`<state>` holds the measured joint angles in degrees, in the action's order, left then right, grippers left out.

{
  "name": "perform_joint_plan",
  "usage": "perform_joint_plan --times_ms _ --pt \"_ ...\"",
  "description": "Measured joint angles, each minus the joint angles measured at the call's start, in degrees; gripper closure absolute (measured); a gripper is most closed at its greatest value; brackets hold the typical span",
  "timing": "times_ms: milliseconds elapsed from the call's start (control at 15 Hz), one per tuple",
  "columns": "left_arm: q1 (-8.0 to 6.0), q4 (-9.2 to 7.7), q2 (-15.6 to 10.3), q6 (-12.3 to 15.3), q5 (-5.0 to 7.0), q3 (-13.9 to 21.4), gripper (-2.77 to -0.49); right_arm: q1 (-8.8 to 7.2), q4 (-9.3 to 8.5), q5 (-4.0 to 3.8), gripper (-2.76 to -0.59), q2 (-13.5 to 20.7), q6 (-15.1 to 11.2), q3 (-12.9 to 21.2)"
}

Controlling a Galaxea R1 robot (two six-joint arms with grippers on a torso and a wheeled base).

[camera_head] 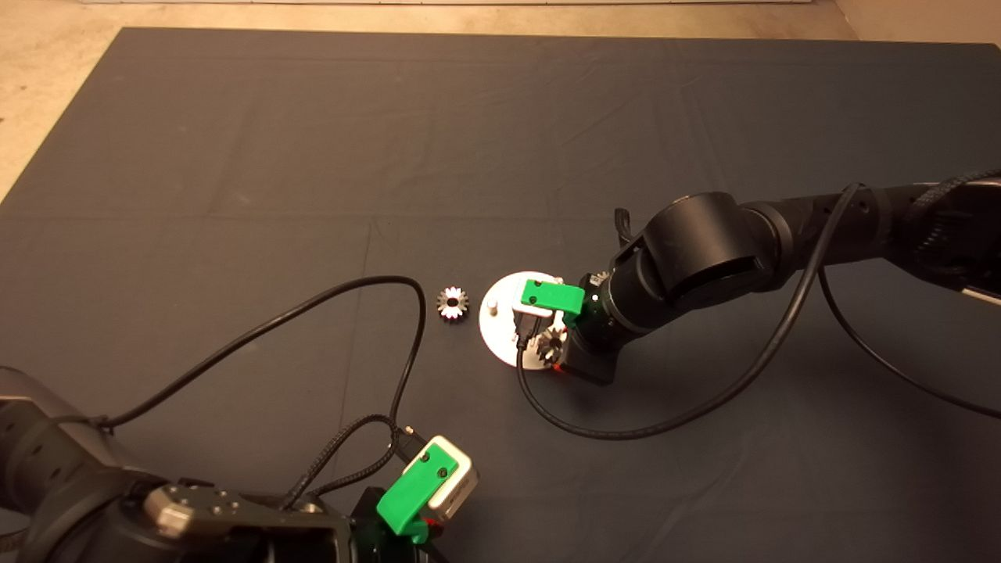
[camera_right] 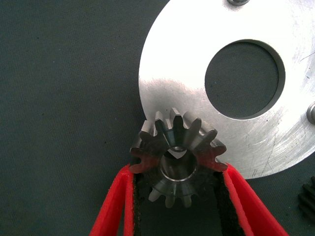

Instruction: Install three planetary gears onto the carrier pins

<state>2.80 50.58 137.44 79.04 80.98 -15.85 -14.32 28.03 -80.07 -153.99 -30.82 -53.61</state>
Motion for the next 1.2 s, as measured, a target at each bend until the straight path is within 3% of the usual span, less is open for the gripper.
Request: perform_joint_plan --times_ms 400,533,733,800,1200 --pt "0.0 0.0 0.0 0.01 0.0 0.0 -1.46 -0.13 -0.05 0.5 -0.81 -0.04 0.95 -0.9" --pt "0.0 0.01 0.0 0.01 -0.02 0.0 -1.46 -0.2 -0.09 1.11 -0.81 -0.2 1.0 -1.83" --pt "0.0 0.0 0.0 0.01 -0.02 0.0 -1.46 -0.26 -0.17 3.44 -0.81 -0.22 1.83 -2.9" --pt "0.0 0.01 0.02 0.01 -0.04 0.0 -1.46 -0.26 -0.11 3.66 -0.81 -0.34 1.85 -3.05" --pt "0.0 0.02 0.0 0.01 -0.04 0.0 -1.46 -0.26 -0.09 3.67 -0.81 -0.35 1.85 -3.06"
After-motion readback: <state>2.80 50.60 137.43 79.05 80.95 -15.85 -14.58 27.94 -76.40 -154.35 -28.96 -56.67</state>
